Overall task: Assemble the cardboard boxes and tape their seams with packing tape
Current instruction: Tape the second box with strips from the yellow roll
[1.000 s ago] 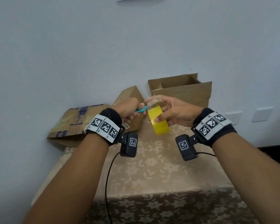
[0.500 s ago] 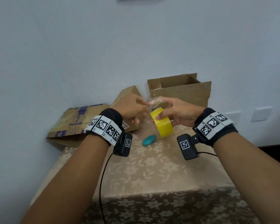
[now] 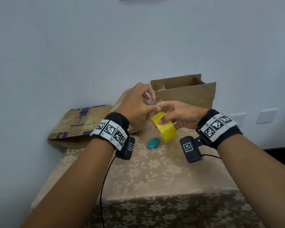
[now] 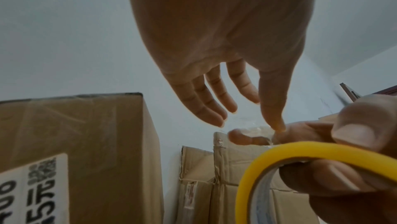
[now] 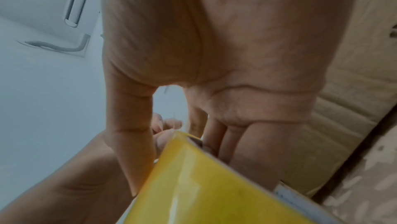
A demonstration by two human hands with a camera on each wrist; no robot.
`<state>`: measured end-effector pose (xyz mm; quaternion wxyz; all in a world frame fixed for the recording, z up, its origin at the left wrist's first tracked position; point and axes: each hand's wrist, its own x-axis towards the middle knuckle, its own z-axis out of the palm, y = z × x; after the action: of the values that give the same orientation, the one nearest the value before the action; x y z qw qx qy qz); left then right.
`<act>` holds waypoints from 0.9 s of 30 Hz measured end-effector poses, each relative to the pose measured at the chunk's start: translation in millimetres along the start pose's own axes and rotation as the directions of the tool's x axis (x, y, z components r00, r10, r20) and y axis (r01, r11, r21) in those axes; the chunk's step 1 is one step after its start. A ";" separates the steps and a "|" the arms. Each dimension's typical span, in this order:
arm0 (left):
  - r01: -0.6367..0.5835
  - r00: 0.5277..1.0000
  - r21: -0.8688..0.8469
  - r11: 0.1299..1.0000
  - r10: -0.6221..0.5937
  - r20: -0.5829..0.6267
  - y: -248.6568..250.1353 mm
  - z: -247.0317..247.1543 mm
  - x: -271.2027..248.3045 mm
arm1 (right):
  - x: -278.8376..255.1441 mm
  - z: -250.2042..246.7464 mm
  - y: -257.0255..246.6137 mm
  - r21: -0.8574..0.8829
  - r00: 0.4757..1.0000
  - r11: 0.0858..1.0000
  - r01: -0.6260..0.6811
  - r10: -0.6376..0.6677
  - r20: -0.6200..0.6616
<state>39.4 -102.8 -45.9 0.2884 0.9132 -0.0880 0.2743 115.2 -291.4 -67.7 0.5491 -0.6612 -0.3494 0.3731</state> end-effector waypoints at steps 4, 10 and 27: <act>-0.007 1.000 0.024 1.000 0.007 0.017 -1.0 4.9 -1.2 | -0.6 0.5 -1.2 -0.036 1.000 0.999 0.002 -0.002 0.018; 0.024 1.000 0.033 0.999 -0.024 0.008 -1.9 4.5 0.3 | -1.2 1.2 -1.7 -0.069 1.000 0.998 0.011 -0.009 0.024; 0.231 0.959 -0.078 0.970 -0.213 0.188 -0.3 -1.0 0.7 | 1.5 -0.7 1.1 -0.186 0.995 0.979 -0.082 0.092 0.046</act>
<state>39.6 -102.0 -45.0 0.3535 0.9226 -0.0238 0.1528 116.6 -290.6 -68.8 0.4590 -0.7134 -0.3682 0.3807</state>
